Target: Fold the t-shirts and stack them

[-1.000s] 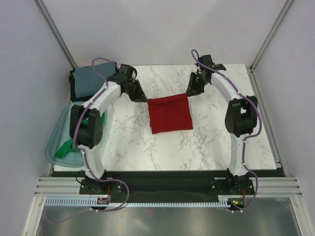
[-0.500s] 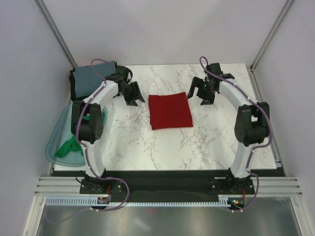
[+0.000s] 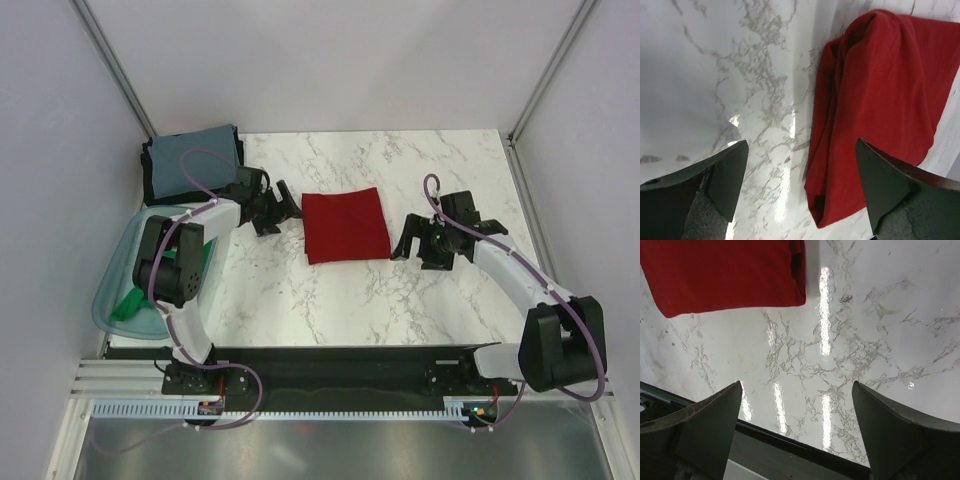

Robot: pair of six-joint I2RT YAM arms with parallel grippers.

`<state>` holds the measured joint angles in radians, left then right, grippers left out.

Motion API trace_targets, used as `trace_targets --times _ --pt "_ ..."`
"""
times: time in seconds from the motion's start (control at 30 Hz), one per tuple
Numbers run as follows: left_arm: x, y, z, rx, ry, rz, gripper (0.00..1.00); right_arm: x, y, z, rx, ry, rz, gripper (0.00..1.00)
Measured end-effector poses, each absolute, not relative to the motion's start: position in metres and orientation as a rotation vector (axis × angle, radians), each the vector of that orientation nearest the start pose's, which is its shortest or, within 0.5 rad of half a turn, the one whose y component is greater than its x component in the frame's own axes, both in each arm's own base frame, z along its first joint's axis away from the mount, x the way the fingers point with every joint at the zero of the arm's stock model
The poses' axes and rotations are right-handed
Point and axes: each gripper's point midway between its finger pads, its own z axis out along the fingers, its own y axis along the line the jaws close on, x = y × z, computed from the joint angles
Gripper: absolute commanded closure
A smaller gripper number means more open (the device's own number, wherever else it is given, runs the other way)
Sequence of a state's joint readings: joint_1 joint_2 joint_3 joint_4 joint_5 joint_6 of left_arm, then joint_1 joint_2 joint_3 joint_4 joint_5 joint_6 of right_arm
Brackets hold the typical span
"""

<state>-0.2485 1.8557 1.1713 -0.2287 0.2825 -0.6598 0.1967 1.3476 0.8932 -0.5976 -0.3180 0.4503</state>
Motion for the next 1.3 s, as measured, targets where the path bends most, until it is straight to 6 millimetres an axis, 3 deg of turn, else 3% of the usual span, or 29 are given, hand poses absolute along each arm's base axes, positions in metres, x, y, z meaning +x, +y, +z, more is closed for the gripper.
trace_targets --times 0.33,0.53,0.63,0.73,0.77,0.83,1.07,1.2,1.3 --pt "0.451 -0.209 0.043 -0.418 2.464 -0.838 0.19 0.266 0.139 0.1 0.165 2.65 0.701 0.02" --pt "0.469 -0.225 0.039 -0.453 2.421 -0.913 0.36 0.265 0.141 0.092 0.159 2.681 0.702 0.02" --pt "0.473 -0.23 0.036 -0.468 2.408 -0.937 0.48 0.264 0.143 0.09 0.149 2.686 0.705 0.02" --pt "0.475 -0.235 0.03 -0.484 2.401 -0.956 0.66 0.261 0.146 0.087 0.134 2.693 0.71 0.02" --pt "0.475 -0.238 0.029 -0.483 2.403 -0.969 0.84 0.259 0.147 0.085 0.132 2.698 0.713 0.02" --pt "0.477 -0.245 0.026 -0.48 2.41 -0.993 0.98 0.255 0.149 0.083 0.126 2.707 0.726 0.02" --pt "0.475 -0.266 0.03 -0.422 2.452 -1.012 0.98 0.251 0.153 0.093 0.108 2.677 0.774 0.02" --pt "0.472 -0.257 0.035 -0.431 2.517 -0.914 0.98 0.248 0.155 0.112 0.091 2.612 0.815 0.02" --pt "0.484 -0.245 0.061 -0.435 2.539 -0.858 0.98 0.245 0.157 0.128 0.075 2.559 0.844 0.02"
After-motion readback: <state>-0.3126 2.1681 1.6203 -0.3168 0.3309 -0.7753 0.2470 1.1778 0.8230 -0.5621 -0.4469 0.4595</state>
